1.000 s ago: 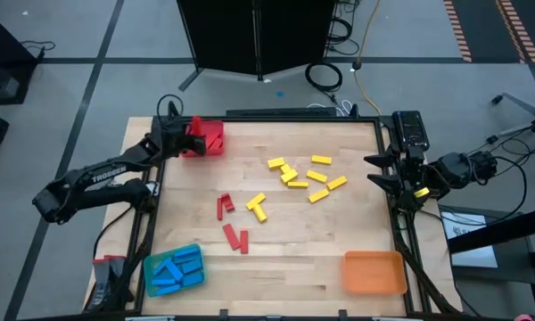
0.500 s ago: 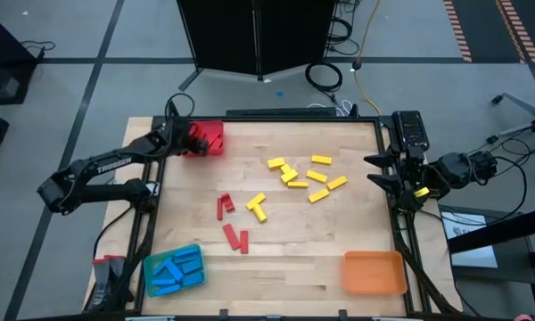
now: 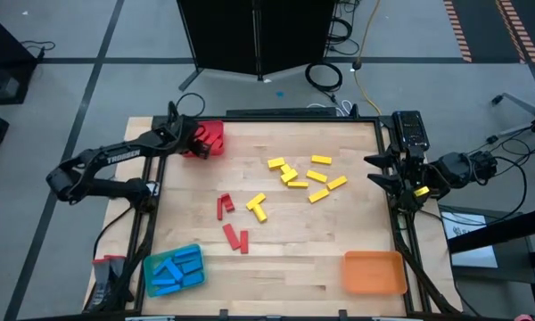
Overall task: Sort blocks
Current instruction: Put the red block into the red bin
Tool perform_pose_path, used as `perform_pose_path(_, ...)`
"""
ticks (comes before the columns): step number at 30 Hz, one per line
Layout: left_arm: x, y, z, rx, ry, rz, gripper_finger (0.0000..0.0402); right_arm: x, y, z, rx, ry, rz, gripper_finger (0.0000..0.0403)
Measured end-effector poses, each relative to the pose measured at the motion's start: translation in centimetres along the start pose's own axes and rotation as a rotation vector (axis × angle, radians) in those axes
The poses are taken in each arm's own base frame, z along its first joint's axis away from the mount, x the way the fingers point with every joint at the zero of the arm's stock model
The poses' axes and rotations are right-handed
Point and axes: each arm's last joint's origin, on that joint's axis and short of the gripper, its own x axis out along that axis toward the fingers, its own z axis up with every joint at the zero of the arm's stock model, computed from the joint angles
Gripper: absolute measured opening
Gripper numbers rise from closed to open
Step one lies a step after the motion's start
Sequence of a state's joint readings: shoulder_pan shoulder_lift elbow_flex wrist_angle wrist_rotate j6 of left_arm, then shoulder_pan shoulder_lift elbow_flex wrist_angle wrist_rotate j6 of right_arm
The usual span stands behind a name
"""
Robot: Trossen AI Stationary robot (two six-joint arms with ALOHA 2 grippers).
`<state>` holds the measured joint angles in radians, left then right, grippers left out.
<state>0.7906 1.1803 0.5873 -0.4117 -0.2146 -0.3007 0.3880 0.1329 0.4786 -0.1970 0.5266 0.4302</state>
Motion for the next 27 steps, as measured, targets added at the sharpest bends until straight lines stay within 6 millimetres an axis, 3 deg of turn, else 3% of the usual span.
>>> perform_pose_path(6, 0.4, -0.1, 0.0, -0.004, 0.021, -0.013, 0.0194, 0.0, 0.0, 0.0, 0.004, 0.0, 0.001, 0.0338)
perform_pose_path(9, -0.6, -0.5, 1.1, 0.011, -0.001, -0.106, 0.0194, 0.0, 0.0, 0.1, 0.008, -0.005, 0.004, 0.0338)
perform_pose_path(15, -6.5, -1.8, 6.3, 0.111, -0.222, -0.228, 0.0194, 0.0, 0.0, 0.1, 0.007, -0.005, 0.004, 0.0338)
perform_pose_path(20, -12.5, -4.7, 8.8, 0.332, -0.395, -0.522, 0.0193, 0.0, 0.0, 0.1, 0.002, -0.005, 0.004, 0.0338)
perform_pose_path(23, -15.1, -6.8, 8.4, 0.38, -0.375, -0.652, 0.0193, 0.0, 0.0, 0.0, 0.009, -0.001, 0.003, 0.0338)
perform_pose_path(27, -16.3, -8.8, 5.1, 0.521, -0.195, -0.651, 0.0193, 0.0, -0.1, -0.2, 0.021, 0.019, -0.005, 0.0338)
